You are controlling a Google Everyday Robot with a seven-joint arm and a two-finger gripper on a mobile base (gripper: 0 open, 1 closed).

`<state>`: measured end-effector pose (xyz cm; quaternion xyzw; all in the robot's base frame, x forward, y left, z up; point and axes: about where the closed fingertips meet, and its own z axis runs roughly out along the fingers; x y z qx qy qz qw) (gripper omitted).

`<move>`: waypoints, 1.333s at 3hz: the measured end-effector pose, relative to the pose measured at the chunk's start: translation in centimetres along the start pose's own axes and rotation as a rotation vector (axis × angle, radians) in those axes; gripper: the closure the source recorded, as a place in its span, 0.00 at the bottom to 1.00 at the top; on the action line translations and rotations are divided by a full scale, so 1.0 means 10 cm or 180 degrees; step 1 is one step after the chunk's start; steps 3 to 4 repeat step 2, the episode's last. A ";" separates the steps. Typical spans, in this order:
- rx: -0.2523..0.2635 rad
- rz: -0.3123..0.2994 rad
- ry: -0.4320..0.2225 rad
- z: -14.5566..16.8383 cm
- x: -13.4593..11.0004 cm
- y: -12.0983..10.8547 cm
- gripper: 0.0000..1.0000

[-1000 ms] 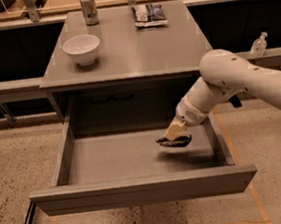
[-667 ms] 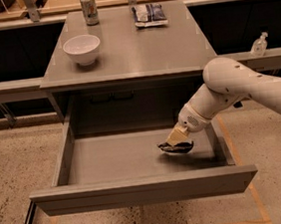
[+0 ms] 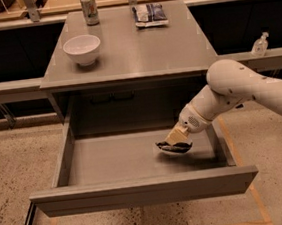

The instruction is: Place rxbar chocolate into top drawer

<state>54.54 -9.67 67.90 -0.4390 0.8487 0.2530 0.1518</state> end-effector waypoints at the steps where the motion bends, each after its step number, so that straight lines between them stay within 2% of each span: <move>1: -0.0012 -0.0003 0.0006 0.02 0.00 0.01 0.13; 2: -0.0021 -0.0005 0.0012 0.04 0.00 0.01 0.00; 4: -0.0021 -0.0005 0.0012 0.04 0.00 0.01 0.00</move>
Offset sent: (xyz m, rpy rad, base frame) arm -0.0006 0.0015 -0.0014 0.0004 0.0028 0.0031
